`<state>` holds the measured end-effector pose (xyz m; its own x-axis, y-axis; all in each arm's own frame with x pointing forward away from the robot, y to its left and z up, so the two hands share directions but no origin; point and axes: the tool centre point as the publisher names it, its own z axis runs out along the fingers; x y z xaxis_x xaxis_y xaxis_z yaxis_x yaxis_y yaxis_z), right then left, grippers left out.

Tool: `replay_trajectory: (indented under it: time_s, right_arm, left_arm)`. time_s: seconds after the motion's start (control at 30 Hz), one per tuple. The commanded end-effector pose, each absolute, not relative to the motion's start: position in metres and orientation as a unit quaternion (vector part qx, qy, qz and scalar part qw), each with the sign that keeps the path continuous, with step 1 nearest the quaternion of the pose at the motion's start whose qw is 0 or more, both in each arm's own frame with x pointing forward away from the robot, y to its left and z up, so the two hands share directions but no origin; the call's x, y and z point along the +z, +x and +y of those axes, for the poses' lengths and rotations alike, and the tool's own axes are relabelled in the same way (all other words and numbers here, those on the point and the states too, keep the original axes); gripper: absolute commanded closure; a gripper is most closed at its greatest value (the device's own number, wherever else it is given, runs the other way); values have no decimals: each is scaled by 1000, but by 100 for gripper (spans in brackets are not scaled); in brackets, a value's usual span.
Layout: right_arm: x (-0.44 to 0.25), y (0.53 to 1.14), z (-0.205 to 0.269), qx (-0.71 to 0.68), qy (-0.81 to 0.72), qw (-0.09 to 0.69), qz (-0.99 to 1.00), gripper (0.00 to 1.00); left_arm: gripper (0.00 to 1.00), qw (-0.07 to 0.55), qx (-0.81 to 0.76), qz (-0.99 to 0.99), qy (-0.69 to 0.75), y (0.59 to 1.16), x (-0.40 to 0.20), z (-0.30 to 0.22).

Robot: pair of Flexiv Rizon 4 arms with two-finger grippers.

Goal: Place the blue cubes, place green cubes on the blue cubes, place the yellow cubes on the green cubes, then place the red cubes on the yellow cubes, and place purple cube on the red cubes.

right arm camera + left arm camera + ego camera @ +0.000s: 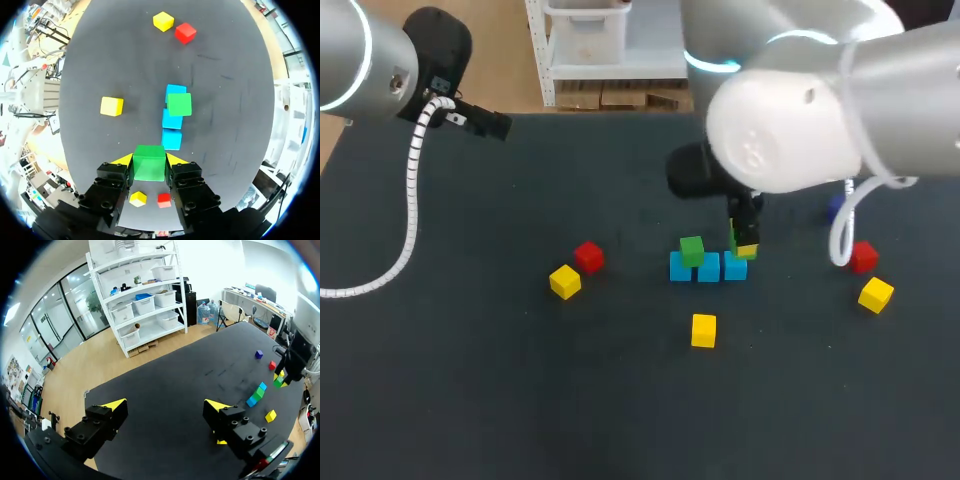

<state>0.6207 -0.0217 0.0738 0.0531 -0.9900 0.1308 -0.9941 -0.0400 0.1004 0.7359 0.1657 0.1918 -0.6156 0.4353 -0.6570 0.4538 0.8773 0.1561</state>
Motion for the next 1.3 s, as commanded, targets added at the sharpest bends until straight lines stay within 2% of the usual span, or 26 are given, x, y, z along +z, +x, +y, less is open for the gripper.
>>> replay_trajectory:
  time_s: [0.03,1.3]
  right_arm:
    - [65,629,-14,16,719,96,-688,100]
    - [29,648,-9,-9,701,122,-702,100]
  left_arm:
    - [0,362,-14,899,248,737,192,166]
    - [0,362,-14,899,248,737,192,166]
